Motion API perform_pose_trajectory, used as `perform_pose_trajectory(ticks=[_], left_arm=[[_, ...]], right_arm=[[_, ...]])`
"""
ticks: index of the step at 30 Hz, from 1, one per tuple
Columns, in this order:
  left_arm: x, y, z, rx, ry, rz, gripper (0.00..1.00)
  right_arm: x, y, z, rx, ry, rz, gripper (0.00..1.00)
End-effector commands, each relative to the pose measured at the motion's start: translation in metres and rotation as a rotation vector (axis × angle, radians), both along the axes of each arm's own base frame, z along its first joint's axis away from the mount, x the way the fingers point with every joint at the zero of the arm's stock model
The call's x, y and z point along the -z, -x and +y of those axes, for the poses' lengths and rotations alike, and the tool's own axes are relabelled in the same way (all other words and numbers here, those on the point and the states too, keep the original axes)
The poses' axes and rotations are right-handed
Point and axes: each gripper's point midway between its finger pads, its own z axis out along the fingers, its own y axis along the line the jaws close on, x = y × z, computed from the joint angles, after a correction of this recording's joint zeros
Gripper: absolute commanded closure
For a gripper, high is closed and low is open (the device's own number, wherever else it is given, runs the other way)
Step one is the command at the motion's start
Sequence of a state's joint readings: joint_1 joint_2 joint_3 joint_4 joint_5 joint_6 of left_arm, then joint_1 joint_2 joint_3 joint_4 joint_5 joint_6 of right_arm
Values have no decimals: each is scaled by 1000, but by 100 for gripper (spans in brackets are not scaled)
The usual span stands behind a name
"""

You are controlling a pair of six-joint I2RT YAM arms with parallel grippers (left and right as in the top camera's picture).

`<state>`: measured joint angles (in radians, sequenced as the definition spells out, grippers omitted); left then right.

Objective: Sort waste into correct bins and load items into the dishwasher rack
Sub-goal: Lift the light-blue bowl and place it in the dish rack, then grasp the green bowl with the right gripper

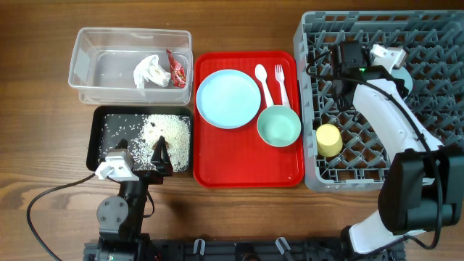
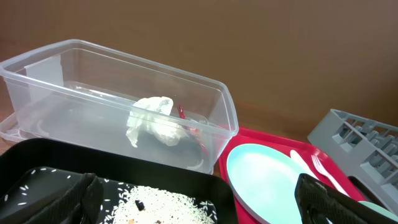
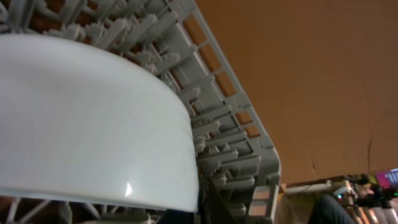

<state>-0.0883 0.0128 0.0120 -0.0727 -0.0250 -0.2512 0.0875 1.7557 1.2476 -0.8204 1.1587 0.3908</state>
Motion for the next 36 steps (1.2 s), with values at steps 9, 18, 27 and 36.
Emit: perform_pose_trajectory(ticks=[9, 18, 27, 36], left_arm=[[0, 0, 3, -16, -9, -9, 0], [0, 0, 3, -16, -9, -9, 0], [0, 0, 3, -16, -9, -9, 0], [0, 0, 3, -16, -9, -9, 0]], right_arm=[[-8, -28, 5, -96, -61, -53, 96], [22, 17, 17, -70, -206, 150, 96], [-30, 4, 162, -525, -569, -41, 43], [58, 77, 316, -671, -1281, 367, 48]])
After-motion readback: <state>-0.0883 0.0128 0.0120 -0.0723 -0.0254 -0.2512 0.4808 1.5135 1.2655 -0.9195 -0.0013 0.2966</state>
